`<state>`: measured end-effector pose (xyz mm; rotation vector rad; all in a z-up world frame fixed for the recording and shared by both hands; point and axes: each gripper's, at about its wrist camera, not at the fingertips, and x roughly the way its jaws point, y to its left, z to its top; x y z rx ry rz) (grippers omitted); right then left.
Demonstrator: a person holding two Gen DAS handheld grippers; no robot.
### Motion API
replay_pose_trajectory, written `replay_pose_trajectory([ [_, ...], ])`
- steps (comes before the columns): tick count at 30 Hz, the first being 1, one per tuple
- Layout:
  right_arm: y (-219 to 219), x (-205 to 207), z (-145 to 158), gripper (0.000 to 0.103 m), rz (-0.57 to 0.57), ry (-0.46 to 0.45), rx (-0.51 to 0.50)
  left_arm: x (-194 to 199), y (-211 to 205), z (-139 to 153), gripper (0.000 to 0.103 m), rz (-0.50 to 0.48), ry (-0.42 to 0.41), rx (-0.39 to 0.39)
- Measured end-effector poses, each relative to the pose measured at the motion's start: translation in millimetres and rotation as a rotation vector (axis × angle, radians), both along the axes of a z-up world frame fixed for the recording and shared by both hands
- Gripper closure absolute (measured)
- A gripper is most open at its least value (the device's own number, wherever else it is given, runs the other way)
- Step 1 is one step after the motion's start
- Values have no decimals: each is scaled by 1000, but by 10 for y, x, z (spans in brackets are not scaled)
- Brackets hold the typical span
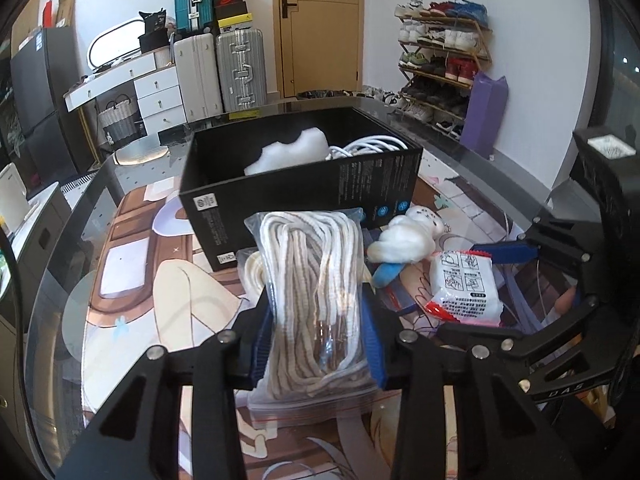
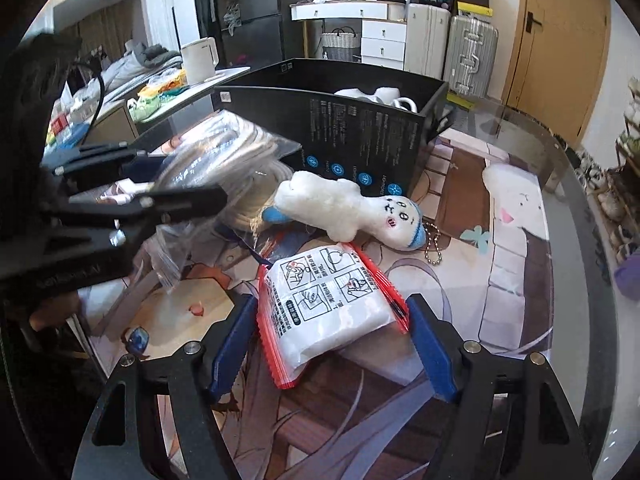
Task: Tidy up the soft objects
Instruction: 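Grasp the bagged white rope with the left tool while the right tool grasps the red-edged packet, then lift and carry the bagged rope with the left tool while the right tool carries the packet to the box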
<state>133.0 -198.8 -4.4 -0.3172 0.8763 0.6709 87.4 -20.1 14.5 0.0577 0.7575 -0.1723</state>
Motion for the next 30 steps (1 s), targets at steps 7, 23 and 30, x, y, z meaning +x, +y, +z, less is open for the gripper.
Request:
replay_pose_trajectory([
  [7, 34, -51, 13, 41, 31, -16, -2, -24, 90, 78, 65, 15, -20, -21],
  [23, 40, -203, 211, 44, 82, -67, 31, -103, 296, 245, 65, 50, -77, -84],
  [30, -8, -237, 470, 44, 63, -144, 107, -124, 374, 354, 65, 65, -108, -102],
])
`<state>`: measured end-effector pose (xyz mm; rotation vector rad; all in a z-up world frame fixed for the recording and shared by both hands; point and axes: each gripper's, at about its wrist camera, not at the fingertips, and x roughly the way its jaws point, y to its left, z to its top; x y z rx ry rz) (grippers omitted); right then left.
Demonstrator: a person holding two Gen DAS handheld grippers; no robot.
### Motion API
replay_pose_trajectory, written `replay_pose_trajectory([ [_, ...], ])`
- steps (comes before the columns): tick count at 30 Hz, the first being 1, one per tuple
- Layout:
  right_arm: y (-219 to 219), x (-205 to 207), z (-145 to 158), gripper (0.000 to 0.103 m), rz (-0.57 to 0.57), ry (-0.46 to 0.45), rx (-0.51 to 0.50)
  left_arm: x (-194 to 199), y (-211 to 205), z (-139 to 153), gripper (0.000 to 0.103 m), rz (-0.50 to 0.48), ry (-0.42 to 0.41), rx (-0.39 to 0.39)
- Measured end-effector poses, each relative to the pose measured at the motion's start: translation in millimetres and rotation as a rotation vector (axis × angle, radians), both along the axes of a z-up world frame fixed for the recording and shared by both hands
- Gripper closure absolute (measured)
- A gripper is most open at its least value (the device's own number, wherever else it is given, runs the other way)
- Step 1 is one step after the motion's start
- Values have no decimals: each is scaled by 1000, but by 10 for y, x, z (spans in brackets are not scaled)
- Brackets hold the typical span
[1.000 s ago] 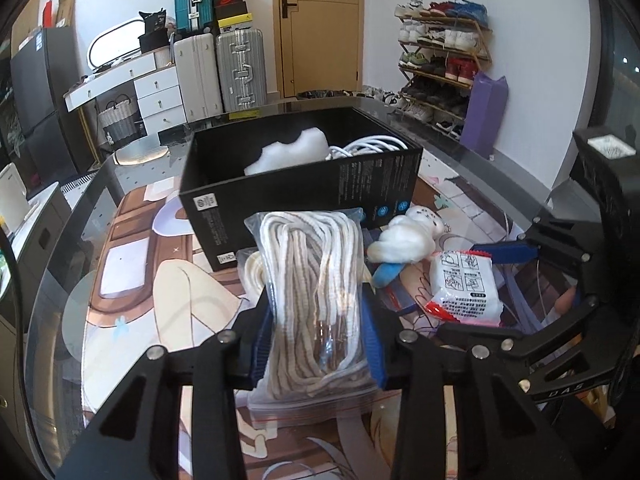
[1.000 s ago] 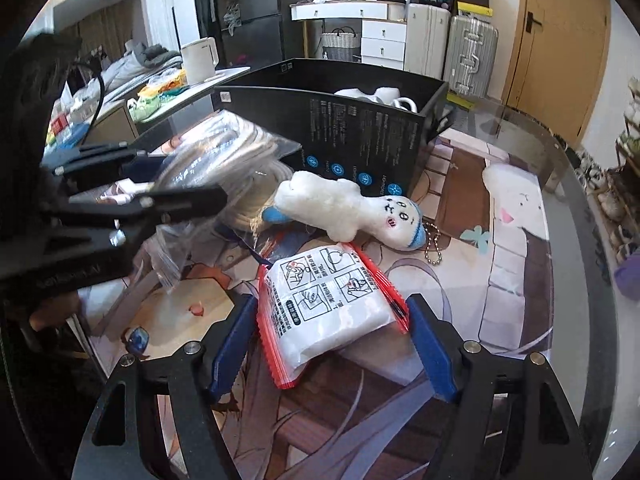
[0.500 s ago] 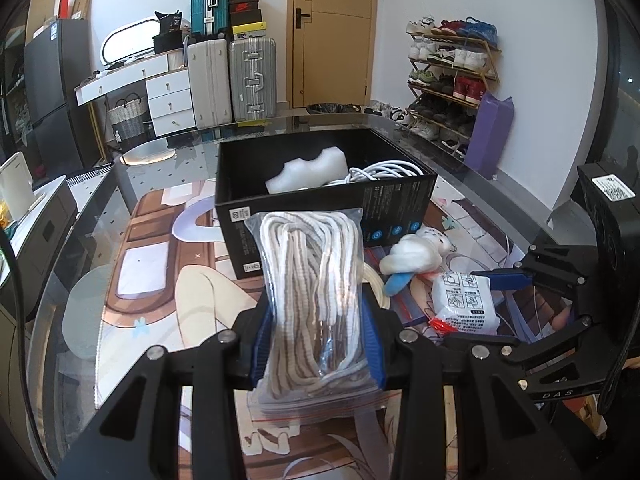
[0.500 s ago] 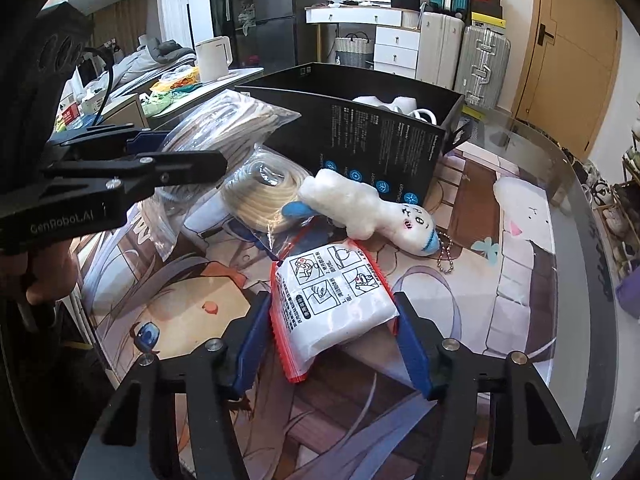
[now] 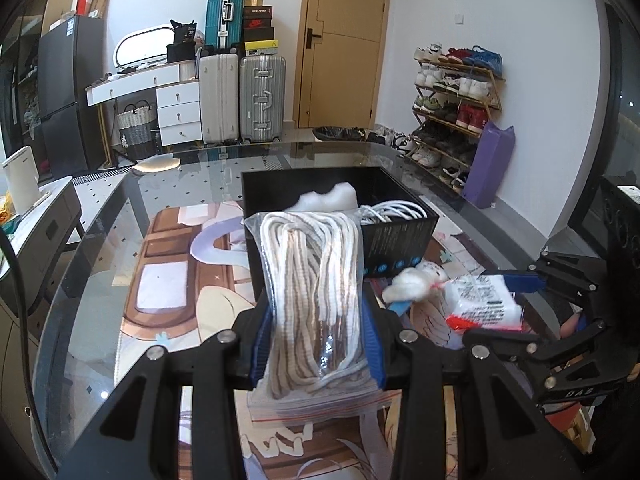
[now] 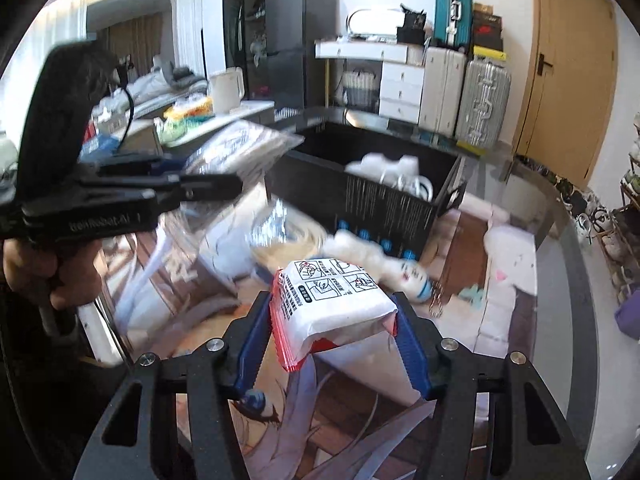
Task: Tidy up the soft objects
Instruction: 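Lift and carry the bagged rope with the left tool while the right tool carries the packet to the box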
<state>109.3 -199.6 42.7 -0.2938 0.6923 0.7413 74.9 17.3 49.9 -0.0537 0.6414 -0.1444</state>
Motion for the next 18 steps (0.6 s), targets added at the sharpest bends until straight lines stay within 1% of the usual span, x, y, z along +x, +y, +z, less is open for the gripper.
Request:
replay_pose_trajectory([
  [4, -2, 17, 105, 44, -13, -23, 28, 17, 39, 69, 65, 7, -15, -5],
  [18, 85, 181, 424, 44, -35, -103, 62, 152, 69, 325, 65, 2, -75, 1],
])
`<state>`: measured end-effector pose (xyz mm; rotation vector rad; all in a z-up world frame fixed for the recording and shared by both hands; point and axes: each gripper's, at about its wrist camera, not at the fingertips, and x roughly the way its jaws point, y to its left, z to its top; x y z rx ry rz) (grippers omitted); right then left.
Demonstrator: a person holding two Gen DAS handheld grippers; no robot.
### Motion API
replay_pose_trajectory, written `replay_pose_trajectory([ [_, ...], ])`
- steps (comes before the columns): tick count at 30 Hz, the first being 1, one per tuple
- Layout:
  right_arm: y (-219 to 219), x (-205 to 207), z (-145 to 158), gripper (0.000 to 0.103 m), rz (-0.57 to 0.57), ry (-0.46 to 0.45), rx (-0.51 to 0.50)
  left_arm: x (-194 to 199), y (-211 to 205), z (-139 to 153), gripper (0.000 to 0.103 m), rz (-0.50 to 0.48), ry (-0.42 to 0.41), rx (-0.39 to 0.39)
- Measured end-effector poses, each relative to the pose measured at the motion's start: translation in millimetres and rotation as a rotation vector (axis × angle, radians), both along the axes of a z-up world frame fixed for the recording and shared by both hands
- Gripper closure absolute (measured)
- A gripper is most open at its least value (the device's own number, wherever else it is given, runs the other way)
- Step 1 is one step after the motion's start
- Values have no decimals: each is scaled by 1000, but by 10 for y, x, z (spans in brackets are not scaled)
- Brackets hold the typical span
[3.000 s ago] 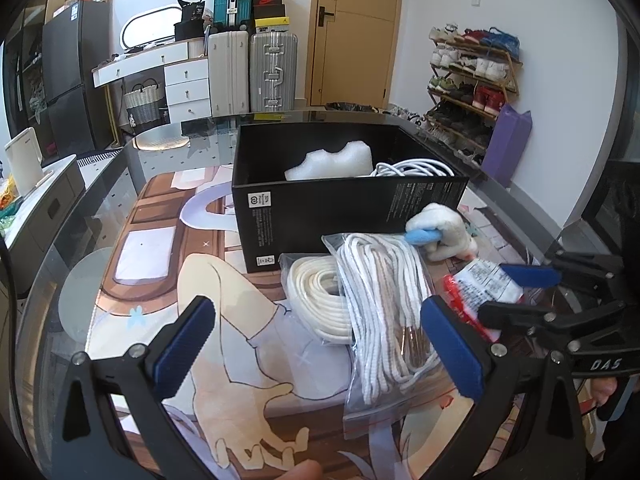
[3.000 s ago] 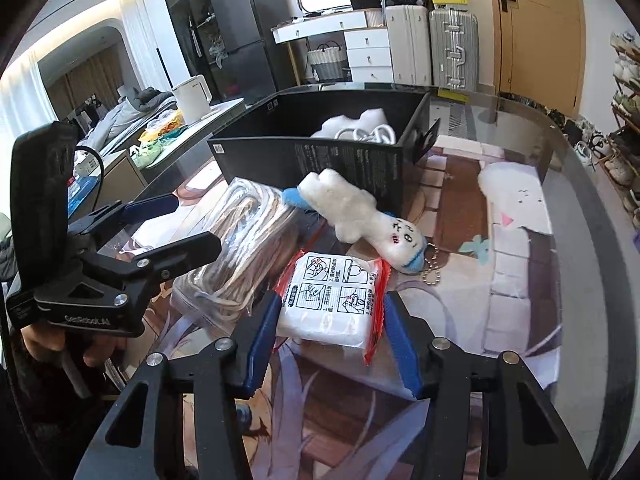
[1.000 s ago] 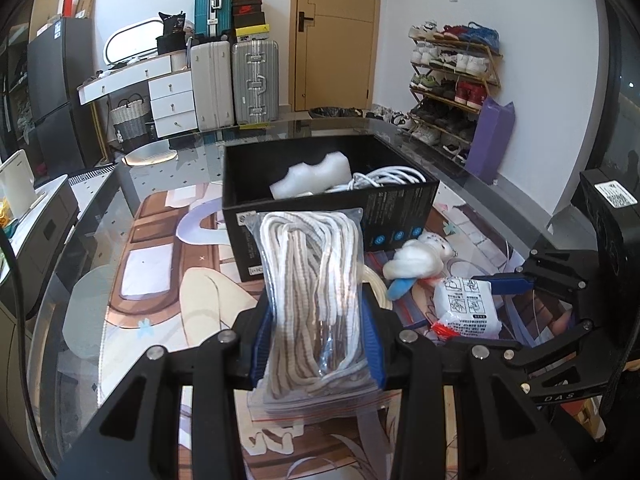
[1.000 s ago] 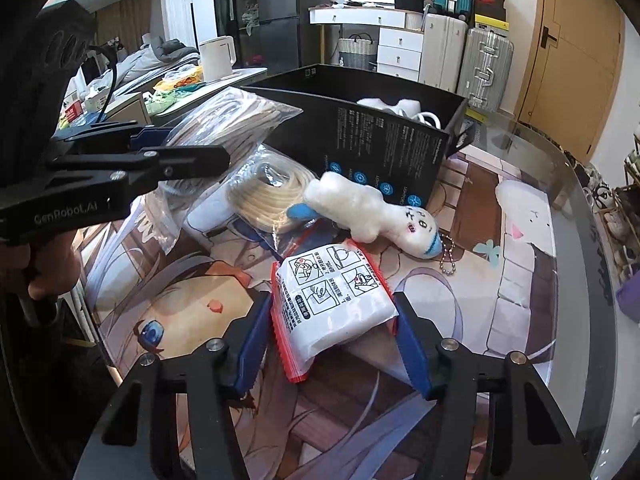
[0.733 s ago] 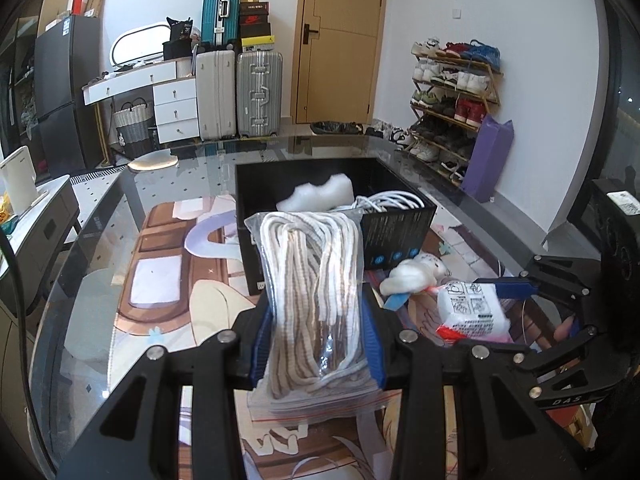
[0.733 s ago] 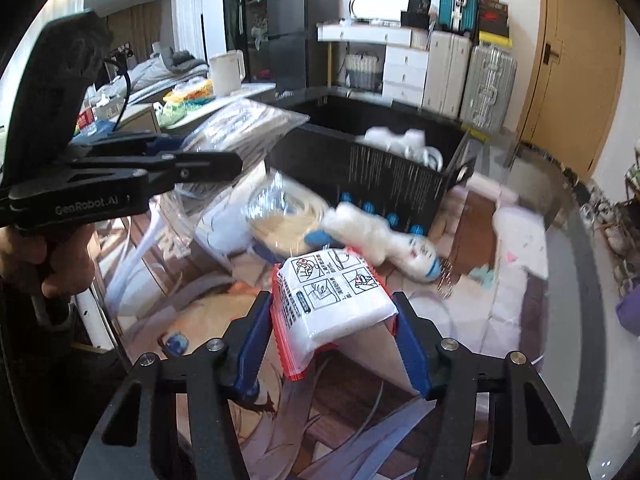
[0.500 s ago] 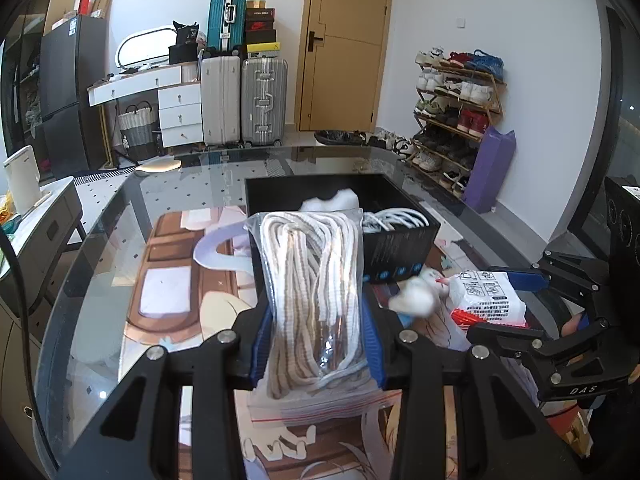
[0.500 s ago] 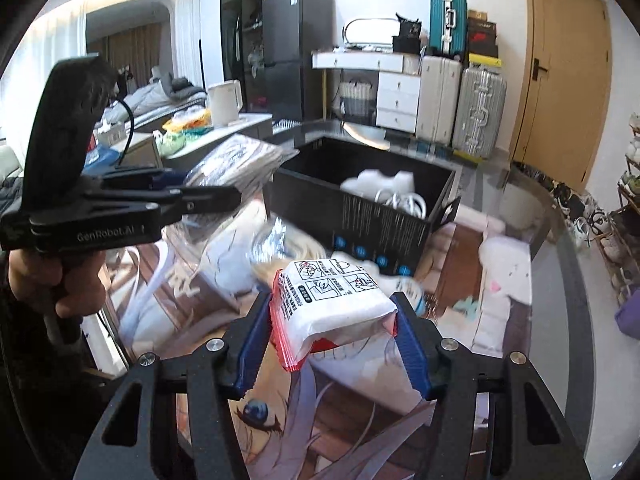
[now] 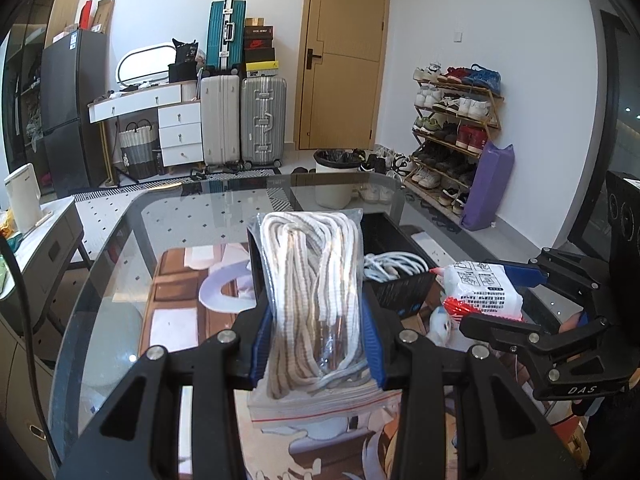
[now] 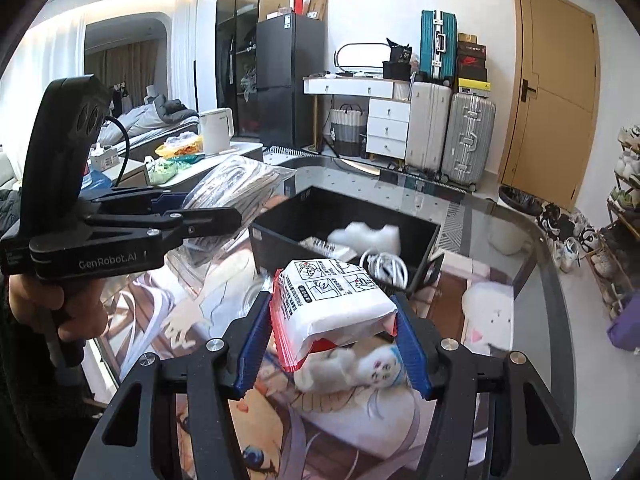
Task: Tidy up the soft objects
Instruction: 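Lift and carry the bagged rope with the left tool while the right tool carries the packet to the box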
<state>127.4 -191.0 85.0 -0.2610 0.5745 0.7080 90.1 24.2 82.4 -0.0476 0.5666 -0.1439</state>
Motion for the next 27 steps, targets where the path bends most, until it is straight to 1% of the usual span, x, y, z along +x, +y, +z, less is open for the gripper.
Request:
replay_pose_trajectory([
  [9, 12, 193, 172, 44, -23, -31, 34, 160, 2, 144, 65, -14, -28, 24],
  [17, 36, 398, 236, 44, -41, -23, 59, 367, -15, 180, 65, -23, -29, 36],
  [21, 64, 477, 230, 44, -45, -20, 53, 483, 13, 155, 65, -31, -15, 36],
  [27, 105, 625, 156, 44, -48, 1, 35, 684, 6, 67, 65, -36, 30, 38],
])
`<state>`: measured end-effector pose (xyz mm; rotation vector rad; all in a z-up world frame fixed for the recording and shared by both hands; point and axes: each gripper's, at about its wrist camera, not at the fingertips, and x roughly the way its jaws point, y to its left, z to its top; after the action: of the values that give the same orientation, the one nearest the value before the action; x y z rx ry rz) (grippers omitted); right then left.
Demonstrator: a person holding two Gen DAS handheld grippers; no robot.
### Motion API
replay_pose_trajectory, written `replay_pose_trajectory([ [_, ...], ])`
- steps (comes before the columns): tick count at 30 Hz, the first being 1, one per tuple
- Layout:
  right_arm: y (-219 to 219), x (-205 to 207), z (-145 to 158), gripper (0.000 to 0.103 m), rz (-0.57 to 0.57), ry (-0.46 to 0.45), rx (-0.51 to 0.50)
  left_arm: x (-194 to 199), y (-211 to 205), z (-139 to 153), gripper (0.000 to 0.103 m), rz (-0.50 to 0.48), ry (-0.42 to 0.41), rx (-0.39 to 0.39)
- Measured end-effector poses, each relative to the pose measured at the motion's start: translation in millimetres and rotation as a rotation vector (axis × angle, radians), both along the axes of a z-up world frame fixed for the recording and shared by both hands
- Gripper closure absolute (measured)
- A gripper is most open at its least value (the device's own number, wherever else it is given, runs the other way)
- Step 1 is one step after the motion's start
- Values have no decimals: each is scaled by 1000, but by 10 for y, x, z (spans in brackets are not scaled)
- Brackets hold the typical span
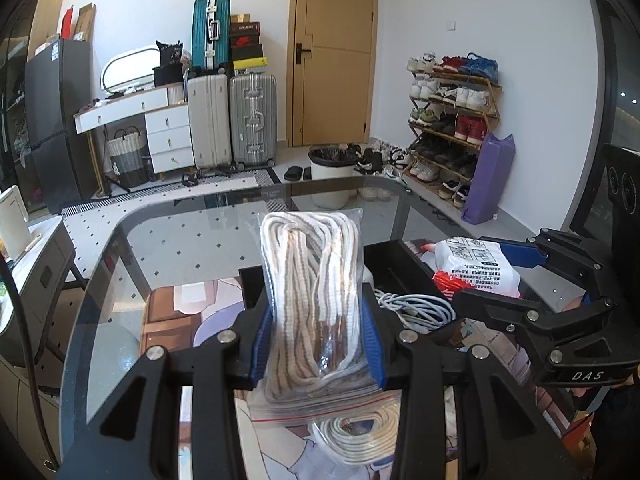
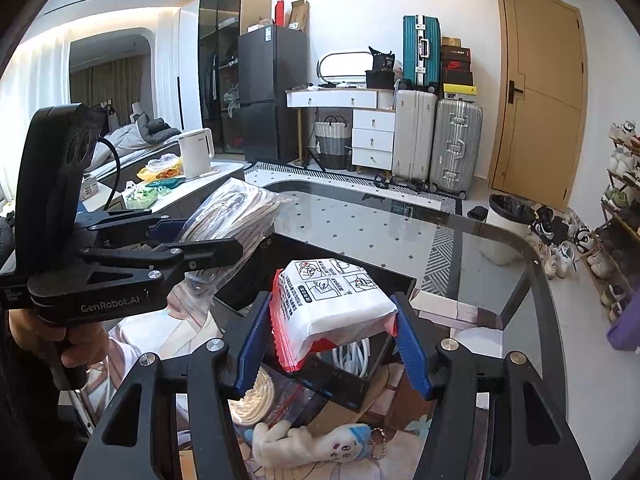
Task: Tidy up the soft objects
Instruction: 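Lift and carry the bagged rope with the left tool while the right tool carries the packet to the box, then open the left tool over the box while the right tool releases the packet inside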
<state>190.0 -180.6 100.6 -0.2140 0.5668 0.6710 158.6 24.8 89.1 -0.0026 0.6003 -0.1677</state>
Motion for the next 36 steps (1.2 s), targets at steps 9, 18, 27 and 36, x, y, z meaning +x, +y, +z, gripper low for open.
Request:
replay_pose_trajectory([
  [9, 92, 235, -169, 44, 2, 42, -35, 265, -28, -167, 65, -10, 73, 1],
  [18, 207, 467, -323, 44, 4, 55, -90, 479, -120, -300, 65, -33, 124, 29],
  [27, 263, 616, -410, 44, 11, 59, -112, 576, -192, -433, 65, -48, 159, 55],
  [36, 377, 691, -469, 43, 31, 54, -134, 539, -216, -500, 65, -56, 160, 85],
])
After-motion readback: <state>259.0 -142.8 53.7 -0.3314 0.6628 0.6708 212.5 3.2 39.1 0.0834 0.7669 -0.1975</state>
